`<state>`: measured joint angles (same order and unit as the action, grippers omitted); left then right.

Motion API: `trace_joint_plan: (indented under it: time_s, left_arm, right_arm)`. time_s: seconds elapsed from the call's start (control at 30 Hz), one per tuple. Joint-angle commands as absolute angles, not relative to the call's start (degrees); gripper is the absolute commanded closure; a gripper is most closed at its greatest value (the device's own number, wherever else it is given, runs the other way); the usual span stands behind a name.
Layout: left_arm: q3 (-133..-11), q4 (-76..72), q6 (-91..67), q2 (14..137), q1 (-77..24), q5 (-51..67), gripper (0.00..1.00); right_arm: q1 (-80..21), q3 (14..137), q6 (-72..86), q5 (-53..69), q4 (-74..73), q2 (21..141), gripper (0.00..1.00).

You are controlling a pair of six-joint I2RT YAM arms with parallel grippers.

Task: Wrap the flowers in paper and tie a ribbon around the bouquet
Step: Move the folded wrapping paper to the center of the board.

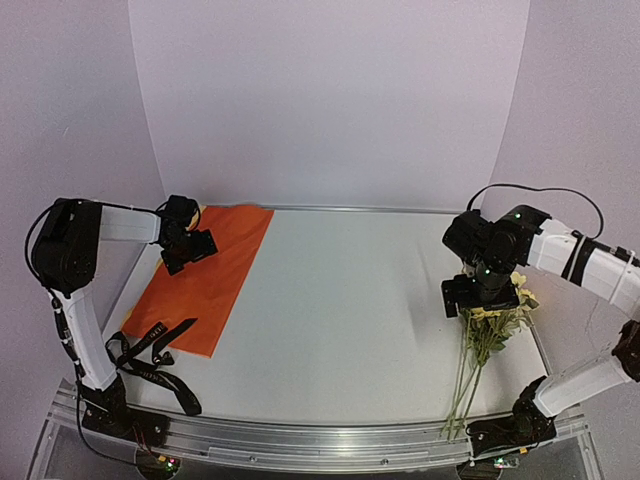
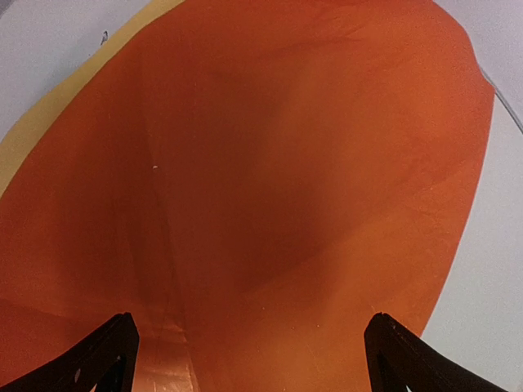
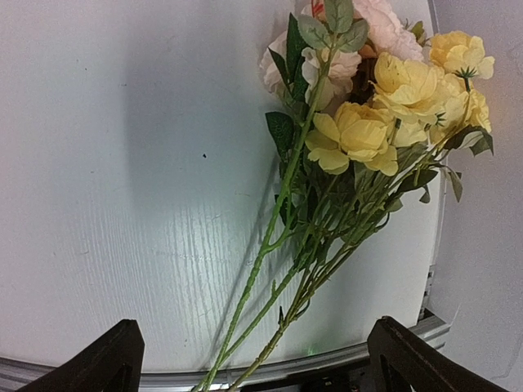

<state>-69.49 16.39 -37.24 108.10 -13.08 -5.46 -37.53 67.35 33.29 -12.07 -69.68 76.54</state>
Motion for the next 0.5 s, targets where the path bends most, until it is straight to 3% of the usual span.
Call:
trace_joint_plan:
  time_s: [0.0,0.2,0.47]
  left_arm:
    - [-73.95,13.66,-37.85,111.43,-12.92,-0.43,0.0]
    - [-74.84,11.51,-39.65,115.89,-14.07,6.06,0.0]
    - [-81.21,12.68,-43.63,120.58,-23.98,7.85,0.0]
  right_arm:
    - [-37.02,69.69,34.05,-10.09,-69.43,78.26,0.02]
    - [-36.56,69.55,34.35,-9.73,-68.82,79.3,0.02]
    - [-35.21,68.13,34.4,-10.45,-68.59,79.25,0.02]
